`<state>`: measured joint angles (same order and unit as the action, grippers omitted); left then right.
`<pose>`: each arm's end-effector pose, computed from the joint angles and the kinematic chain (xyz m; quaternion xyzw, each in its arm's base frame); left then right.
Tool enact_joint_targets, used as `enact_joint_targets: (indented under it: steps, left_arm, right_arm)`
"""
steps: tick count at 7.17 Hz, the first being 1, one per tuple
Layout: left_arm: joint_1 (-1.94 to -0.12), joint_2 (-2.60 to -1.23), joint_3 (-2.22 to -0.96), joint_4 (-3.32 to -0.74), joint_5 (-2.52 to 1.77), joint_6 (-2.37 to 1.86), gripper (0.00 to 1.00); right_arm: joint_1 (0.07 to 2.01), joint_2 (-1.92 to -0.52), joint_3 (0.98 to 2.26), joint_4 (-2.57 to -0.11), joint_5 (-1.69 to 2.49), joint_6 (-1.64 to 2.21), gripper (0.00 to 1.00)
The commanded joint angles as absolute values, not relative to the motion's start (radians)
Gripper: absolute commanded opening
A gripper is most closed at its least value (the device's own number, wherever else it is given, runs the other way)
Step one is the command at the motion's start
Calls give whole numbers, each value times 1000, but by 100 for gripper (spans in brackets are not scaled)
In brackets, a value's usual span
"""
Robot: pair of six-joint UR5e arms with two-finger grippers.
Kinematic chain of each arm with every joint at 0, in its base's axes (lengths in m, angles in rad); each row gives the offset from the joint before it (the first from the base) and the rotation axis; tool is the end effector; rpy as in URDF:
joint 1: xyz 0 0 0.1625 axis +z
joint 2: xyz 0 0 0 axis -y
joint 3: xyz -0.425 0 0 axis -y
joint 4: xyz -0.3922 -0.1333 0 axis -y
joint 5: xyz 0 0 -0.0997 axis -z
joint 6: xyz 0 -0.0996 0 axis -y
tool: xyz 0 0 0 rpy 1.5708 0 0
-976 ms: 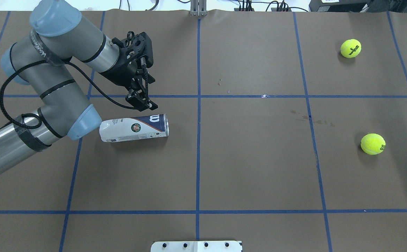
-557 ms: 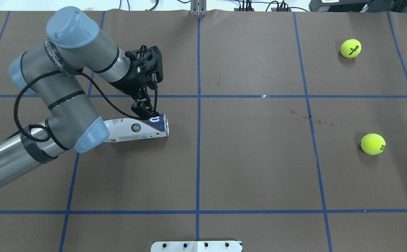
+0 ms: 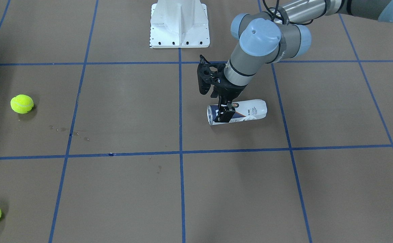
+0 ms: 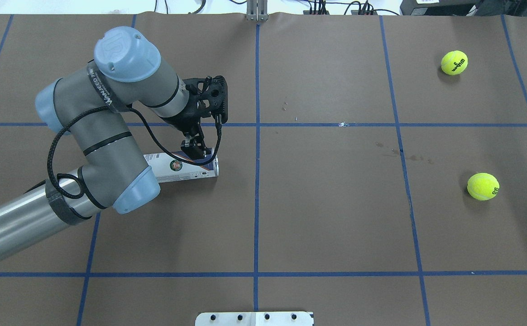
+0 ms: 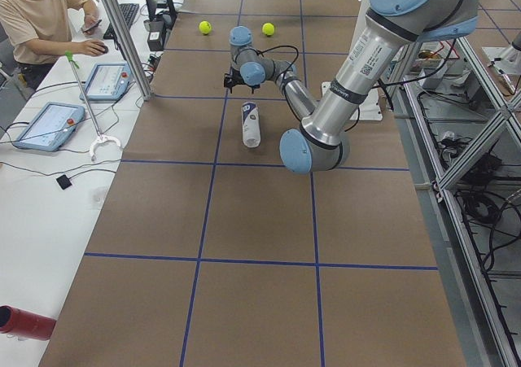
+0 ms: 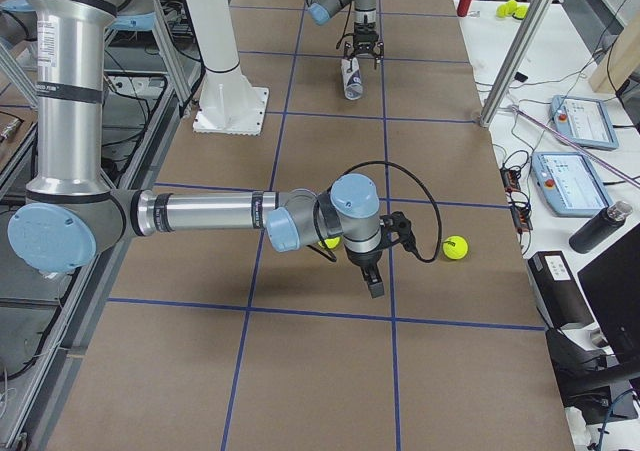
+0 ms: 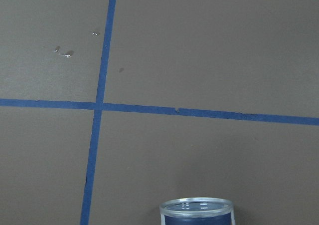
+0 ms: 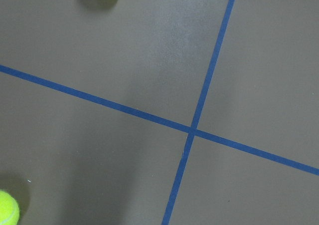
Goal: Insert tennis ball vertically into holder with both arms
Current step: 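Close the left gripper around the can's open end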
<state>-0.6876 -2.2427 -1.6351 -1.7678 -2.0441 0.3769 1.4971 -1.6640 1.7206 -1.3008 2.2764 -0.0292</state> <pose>0.4741 -0.5032 0.2044 0.3709 0.3122 0.5968 0.6394 0.0339 -0.4746 0.6033 0.1449 -0.3442 -0.1037 0.9218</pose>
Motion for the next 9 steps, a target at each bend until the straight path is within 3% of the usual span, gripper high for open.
enact_joint_targets:
  steps: [1, 9]
  left_arm:
    - [-673, -2243, -1637, -1744, -2006, 385, 99]
    - [-592, -2244, -1606, -1677, -2009, 293, 99]
  right_arm:
    - [1497, -1664, 1718, -1301, 2276, -29, 100]
    - [1497, -1663, 1713, -1301, 2276, -29, 100]
